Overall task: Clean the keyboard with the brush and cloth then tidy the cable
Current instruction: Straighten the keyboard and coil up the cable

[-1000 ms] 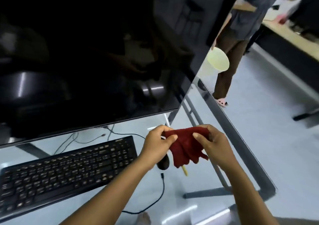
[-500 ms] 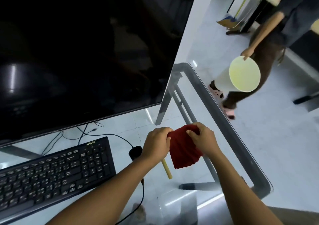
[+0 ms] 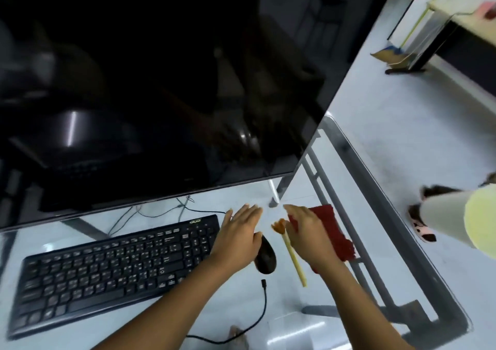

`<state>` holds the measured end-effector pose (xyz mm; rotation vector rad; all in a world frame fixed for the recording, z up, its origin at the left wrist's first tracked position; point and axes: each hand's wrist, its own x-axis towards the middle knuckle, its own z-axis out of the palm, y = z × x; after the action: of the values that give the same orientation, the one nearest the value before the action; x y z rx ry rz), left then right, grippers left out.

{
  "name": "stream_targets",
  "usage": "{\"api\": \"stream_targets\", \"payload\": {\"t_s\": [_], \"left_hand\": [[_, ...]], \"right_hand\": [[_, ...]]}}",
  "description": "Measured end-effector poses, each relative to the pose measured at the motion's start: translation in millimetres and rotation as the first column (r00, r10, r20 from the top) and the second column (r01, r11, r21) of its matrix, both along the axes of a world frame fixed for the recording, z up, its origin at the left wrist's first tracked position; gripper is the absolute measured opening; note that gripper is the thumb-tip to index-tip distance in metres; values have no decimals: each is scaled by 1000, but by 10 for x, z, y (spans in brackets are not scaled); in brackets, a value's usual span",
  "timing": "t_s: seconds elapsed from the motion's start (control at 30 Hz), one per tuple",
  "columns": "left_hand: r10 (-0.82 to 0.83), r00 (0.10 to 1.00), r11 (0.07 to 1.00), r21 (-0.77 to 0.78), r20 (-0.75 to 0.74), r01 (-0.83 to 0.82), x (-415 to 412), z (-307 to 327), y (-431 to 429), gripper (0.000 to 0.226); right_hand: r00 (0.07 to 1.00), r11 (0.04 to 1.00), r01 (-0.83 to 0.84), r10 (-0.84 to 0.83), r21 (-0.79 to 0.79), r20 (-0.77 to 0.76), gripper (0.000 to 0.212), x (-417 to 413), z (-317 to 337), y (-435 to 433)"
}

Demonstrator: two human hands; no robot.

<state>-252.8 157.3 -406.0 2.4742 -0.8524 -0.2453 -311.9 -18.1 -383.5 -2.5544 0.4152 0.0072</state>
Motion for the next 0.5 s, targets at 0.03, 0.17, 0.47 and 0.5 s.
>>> {"api": "stream_targets", "payload": {"t_s": [0.03, 0.17, 0.47, 0.5], "left_hand": [[19, 1000, 1000, 3, 10, -19, 1, -3, 160, 56], [97, 994, 995, -10, 49, -96, 23, -2, 785, 56], [455, 889, 890, -4, -41, -456, -137, -165, 2425, 71], [490, 871, 872, 1, -33, -490, -192, -197, 2595, 73]], "right_hand": [[999, 999, -33, 33, 14, 1, 38, 33, -1, 187], [988, 989, -147, 148, 22, -41, 42, 163, -3, 925], [929, 946, -312, 285, -87, -237, 63, 362, -63, 1991], [925, 948, -300, 263, -102, -272, 70, 351, -77, 2037]]}}
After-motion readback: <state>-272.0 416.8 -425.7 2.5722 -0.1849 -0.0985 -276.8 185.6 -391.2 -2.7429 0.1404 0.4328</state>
